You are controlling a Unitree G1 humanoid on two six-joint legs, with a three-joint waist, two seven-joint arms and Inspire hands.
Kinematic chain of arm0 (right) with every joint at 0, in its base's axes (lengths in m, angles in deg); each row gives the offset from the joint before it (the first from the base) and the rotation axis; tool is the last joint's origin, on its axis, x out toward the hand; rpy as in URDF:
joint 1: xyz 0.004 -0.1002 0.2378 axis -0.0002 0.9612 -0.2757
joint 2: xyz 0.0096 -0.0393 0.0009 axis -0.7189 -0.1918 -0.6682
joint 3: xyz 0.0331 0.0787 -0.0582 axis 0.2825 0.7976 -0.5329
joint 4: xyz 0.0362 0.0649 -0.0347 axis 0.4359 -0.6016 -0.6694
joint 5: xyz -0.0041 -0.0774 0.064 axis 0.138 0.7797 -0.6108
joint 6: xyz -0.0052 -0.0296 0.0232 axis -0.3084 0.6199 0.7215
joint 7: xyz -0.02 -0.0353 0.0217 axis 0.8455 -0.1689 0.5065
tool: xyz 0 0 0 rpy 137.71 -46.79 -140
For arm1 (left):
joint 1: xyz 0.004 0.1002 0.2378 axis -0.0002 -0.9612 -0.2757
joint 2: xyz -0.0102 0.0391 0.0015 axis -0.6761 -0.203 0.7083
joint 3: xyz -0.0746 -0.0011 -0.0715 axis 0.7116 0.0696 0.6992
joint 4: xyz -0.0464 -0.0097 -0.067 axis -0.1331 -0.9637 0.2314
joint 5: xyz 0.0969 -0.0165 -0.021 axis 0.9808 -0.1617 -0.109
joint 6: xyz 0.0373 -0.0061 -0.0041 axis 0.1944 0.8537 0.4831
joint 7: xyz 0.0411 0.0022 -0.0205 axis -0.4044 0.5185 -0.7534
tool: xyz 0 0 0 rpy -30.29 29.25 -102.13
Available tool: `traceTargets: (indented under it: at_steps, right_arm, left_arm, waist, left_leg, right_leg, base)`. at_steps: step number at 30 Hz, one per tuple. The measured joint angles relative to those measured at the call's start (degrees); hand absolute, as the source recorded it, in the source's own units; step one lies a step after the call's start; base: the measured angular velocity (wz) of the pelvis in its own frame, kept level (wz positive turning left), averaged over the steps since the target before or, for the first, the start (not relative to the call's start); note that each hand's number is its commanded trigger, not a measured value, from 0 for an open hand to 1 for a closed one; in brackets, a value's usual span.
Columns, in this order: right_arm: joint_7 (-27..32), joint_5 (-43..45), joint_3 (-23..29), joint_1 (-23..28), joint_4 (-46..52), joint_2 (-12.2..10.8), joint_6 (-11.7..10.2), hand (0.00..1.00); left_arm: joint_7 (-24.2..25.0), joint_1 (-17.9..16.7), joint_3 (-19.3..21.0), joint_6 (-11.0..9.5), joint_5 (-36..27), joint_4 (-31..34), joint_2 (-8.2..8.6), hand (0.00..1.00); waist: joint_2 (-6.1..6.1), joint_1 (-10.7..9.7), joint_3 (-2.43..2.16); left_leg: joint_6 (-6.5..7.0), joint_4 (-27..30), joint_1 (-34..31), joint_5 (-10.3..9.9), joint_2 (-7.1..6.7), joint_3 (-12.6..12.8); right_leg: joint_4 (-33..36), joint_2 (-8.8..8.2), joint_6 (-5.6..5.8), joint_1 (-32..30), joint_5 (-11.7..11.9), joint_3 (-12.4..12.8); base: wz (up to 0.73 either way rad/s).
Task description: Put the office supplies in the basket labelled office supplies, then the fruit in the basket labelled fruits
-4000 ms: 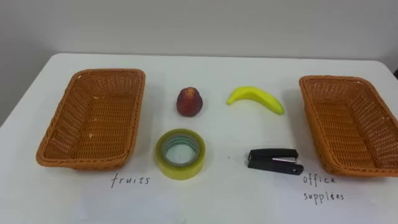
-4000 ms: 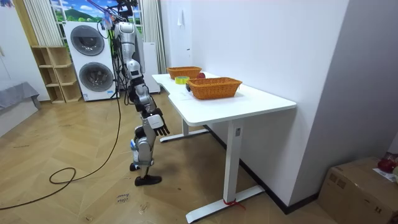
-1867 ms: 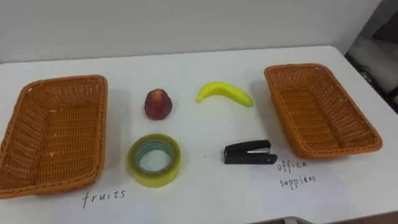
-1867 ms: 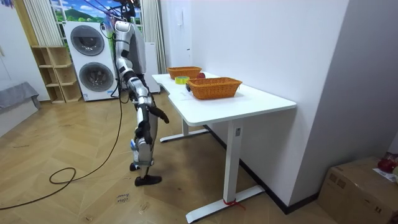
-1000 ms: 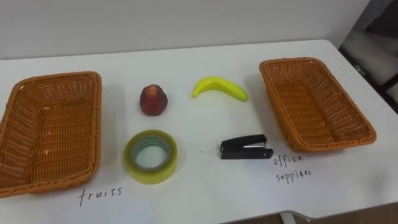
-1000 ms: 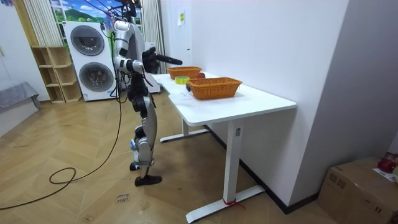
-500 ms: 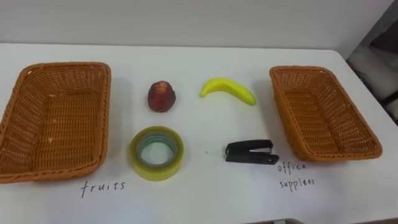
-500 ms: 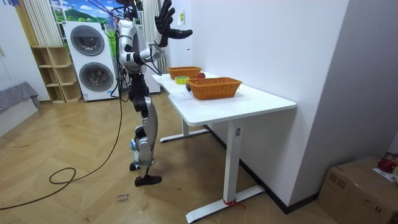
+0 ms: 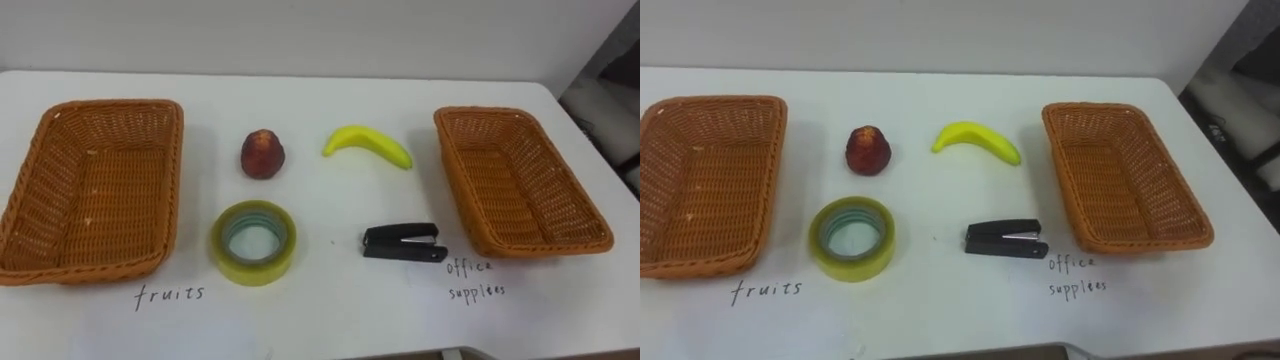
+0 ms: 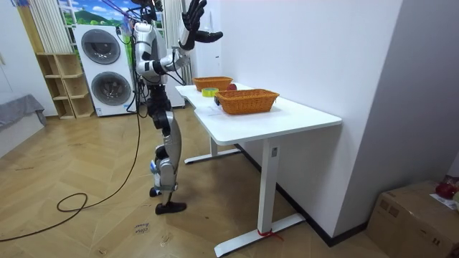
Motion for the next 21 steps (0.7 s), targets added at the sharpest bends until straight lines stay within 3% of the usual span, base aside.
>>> traceTargets:
  at_steps: [16, 21]
  right_arm:
    - [-3.4, 1.5, -3.6, -4.1, 2.4, 1.0, 0.0, 0.00]
    - [-5.8, 3.7, -4.7, -5.7, 3.8, 1.2, 0.0, 0.00]
  left_arm:
    - [0.2, 2.2, 0.0, 0.0, 0.7, -4.1, -0.14, 0.00]
    - [0.2, 2.6, 0.0, 0.1, 4.4, -4.2, 0.03, 0.00]
  waist:
    - [0.10, 1.8, 0.08]
    - [0.59, 2.2, 0.21]
  left_leg:
    - [0.01, 0.2, 0.5, 0.0, -0.14, -0.8]
    - [0.00, 0.4, 0.2, 0.0, -0.13, -1.6]
  right_leg:
    - [-0.1, -0.11, 0.00, 0.9, 0.0, -0.7]
    - [-0.5, -0.12, -0.03, 1.0, 0.0, -1.2]
  base:
    - [0.02]
    - [0.07]
